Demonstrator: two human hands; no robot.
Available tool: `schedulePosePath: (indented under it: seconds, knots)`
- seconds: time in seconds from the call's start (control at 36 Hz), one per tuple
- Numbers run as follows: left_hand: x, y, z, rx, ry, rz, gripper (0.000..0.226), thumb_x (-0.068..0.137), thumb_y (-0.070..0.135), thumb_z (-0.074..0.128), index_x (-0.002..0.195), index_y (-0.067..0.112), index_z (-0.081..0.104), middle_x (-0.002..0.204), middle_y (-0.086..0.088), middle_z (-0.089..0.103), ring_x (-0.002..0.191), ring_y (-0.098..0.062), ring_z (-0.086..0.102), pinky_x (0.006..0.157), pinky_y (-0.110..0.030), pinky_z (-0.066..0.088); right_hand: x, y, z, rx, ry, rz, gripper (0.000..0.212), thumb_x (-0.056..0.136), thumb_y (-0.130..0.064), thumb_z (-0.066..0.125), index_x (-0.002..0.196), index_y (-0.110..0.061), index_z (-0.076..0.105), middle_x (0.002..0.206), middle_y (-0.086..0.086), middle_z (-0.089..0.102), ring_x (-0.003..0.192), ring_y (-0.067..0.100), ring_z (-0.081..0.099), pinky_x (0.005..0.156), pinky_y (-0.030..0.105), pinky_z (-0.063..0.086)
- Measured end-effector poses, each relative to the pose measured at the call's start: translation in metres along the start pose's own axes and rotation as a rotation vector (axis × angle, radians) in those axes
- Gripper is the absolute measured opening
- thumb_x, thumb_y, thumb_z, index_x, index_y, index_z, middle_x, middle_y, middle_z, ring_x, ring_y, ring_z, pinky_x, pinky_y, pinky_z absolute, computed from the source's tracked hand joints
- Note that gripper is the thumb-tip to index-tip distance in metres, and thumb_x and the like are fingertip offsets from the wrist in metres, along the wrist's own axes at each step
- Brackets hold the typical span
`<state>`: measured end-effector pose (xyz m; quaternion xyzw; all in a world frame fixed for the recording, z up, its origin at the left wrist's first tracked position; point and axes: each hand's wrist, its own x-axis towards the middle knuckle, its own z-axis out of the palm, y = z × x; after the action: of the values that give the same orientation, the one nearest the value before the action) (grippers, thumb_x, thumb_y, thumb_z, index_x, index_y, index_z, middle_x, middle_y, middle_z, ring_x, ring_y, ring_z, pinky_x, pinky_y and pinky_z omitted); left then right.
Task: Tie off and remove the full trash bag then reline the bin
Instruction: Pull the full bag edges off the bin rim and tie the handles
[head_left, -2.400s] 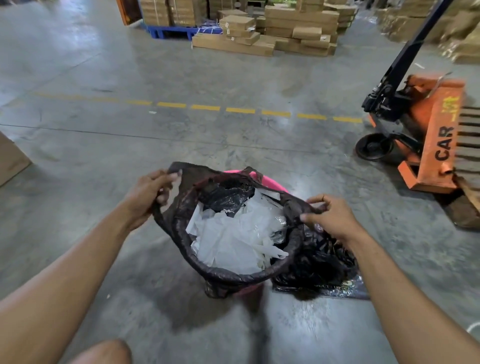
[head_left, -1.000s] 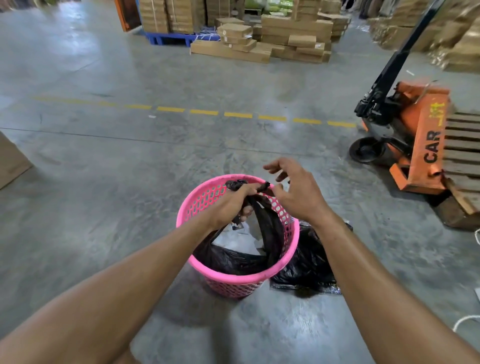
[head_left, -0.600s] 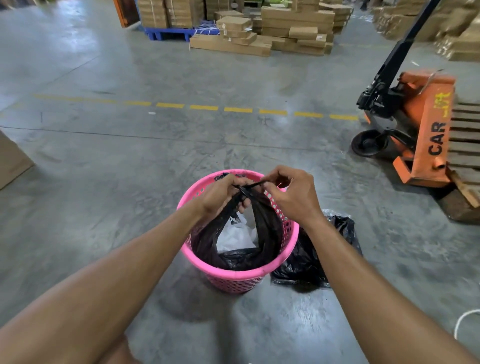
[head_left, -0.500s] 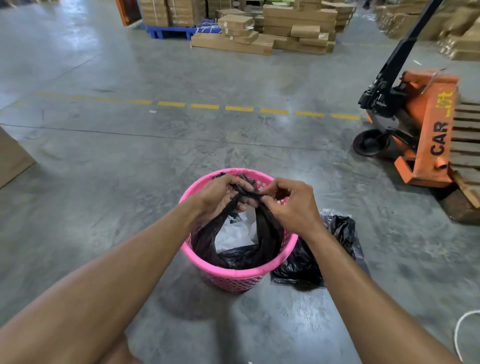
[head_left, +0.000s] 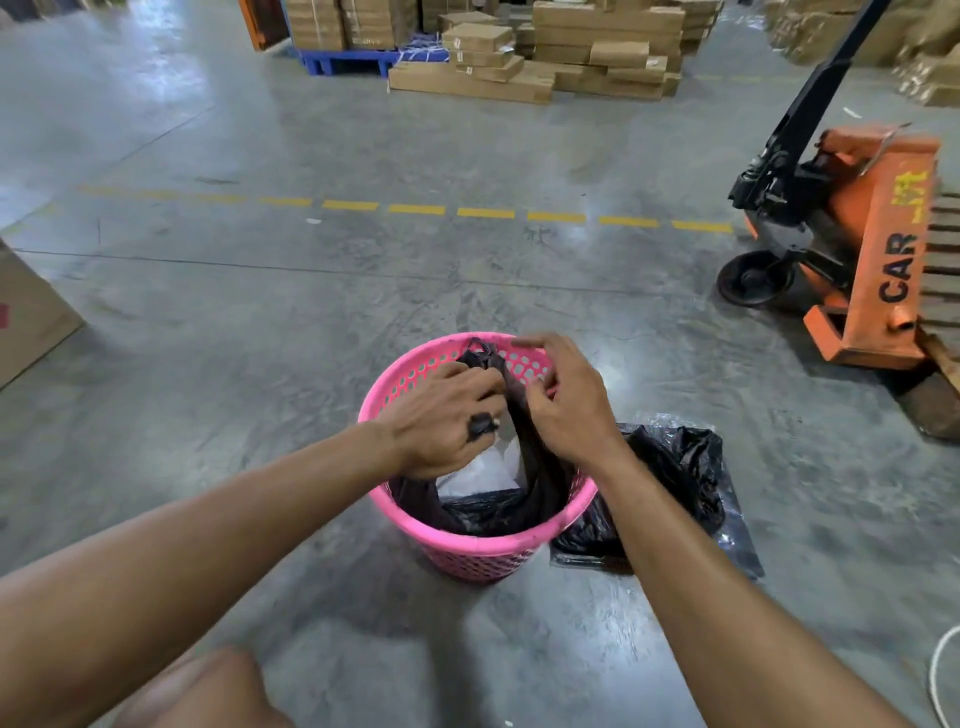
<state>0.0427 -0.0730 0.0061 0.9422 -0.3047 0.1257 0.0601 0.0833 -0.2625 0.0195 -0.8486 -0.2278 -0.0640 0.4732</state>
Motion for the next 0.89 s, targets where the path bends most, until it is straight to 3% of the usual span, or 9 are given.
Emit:
schedulePosePath:
  seconds: [0.08, 0.19, 0.31, 0.39, 0.5, 0.58, 0.67, 0.78, 0.89]
  knots:
    - [-0.005, -0.002, 0.006, 0.009, 0.036, 0.077, 0.015, 0.095, 0.027, 0.054, 0.091, 0.014, 0.057, 0.100, -0.007, 0.055, 0.087, -0.028, 0.052, 0.090, -0.041, 0.042, 0.025, -0.008, -0.002, -0.070, -0.267, -0.122, 0.069, 0.079, 0.008, 0.042, 0.135, -0.027, 0.065, 0.145, -0.004, 0.057, 0.127, 0.002, 0.055, 0.102, 0.016, 0.043]
    - [-0.008, -0.005, 0.009, -0.024, 0.071, 0.076, 0.014, 0.095, 0.024, 0.057, 0.095, 0.010, 0.060, 0.111, -0.011, 0.057, 0.098, -0.029, 0.053, 0.094, -0.039, 0.040, 0.046, -0.019, -0.012, -0.207, -0.474, -0.103, 0.048, 0.080, 0.002, 0.050, 0.107, -0.022, 0.081, 0.094, -0.011, 0.077, 0.080, -0.006, 0.065, 0.079, 0.010, 0.048]
    - [-0.015, -0.002, 0.016, -0.094, 0.130, 0.014, 0.011, 0.098, 0.023, 0.057, 0.098, 0.013, 0.059, 0.132, -0.014, 0.055, 0.116, -0.032, 0.054, 0.106, -0.041, 0.041, 0.051, -0.020, -0.018, -0.239, -0.422, -0.136, 0.030, 0.078, -0.006, 0.058, 0.090, -0.020, 0.081, 0.079, -0.008, 0.076, 0.067, 0.003, 0.062, 0.069, 0.014, 0.048]
    - [-0.017, 0.005, 0.019, -0.298, 0.248, -0.162, 0.008, 0.101, 0.023, 0.052, 0.097, 0.017, 0.057, 0.144, -0.012, 0.040, 0.127, -0.027, 0.049, 0.113, -0.036, 0.036, 0.047, -0.013, -0.021, -0.270, -0.374, -0.149, 0.018, 0.072, -0.009, 0.065, 0.082, -0.017, 0.077, 0.068, -0.009, 0.068, 0.060, 0.005, 0.058, 0.063, 0.017, 0.045]
    - [-0.022, 0.005, 0.022, -0.517, 0.247, -0.382, 0.025, 0.104, 0.031, 0.043, 0.086, 0.020, 0.057, 0.135, -0.006, 0.040, 0.129, -0.017, 0.043, 0.113, -0.023, 0.031, 0.036, 0.006, -0.022, -0.217, -0.416, -0.103, 0.005, 0.076, -0.017, 0.076, 0.081, -0.019, 0.076, 0.076, -0.007, 0.073, 0.066, 0.002, 0.061, 0.069, 0.013, 0.047]
    - [-0.036, -0.006, 0.033, -0.680, 0.199, -0.478, 0.018, 0.104, 0.035, 0.040, 0.091, 0.031, 0.051, 0.111, 0.001, 0.048, 0.107, -0.019, 0.050, 0.105, -0.049, 0.039, 0.030, 0.023, -0.024, -0.238, -0.392, -0.032, 0.008, 0.079, -0.020, 0.079, 0.074, -0.018, 0.073, 0.068, -0.006, 0.069, 0.061, 0.001, 0.055, 0.065, 0.015, 0.043]
    - [-0.060, -0.022, 0.040, -0.422, 0.029, -0.577, 0.031, 0.100, 0.047, 0.033, 0.092, 0.030, 0.057, 0.111, 0.005, 0.048, 0.109, -0.020, 0.049, 0.100, -0.050, 0.037, 0.025, 0.043, -0.025, -0.385, -0.424, 0.079, 0.010, 0.079, -0.020, 0.077, 0.071, -0.019, 0.071, 0.067, -0.009, 0.067, 0.064, 0.002, 0.058, 0.069, 0.023, 0.045]
    - [-0.074, -0.028, 0.040, 0.069, -0.360, -0.652, 0.068, 0.089, 0.057, 0.008, 0.103, 0.020, 0.064, 0.118, -0.004, 0.053, 0.116, -0.029, 0.045, 0.096, -0.046, 0.035, 0.013, 0.052, -0.016, -0.663, -0.468, 0.175, 0.002, 0.075, -0.018, 0.066, 0.072, -0.018, 0.067, 0.075, 0.002, 0.067, 0.072, 0.027, 0.065, 0.065, 0.031, 0.052]
    - [-0.063, -0.023, 0.037, 0.177, -0.449, -0.645, 0.052, 0.102, 0.046, 0.025, 0.106, 0.015, 0.066, 0.122, -0.006, 0.054, 0.120, -0.028, 0.047, 0.097, -0.046, 0.033, 0.010, 0.047, -0.004, -0.799, -0.475, 0.195, 0.008, 0.075, -0.015, 0.068, 0.082, -0.016, 0.065, 0.073, 0.003, 0.063, 0.071, 0.029, 0.069, 0.069, 0.039, 0.062]
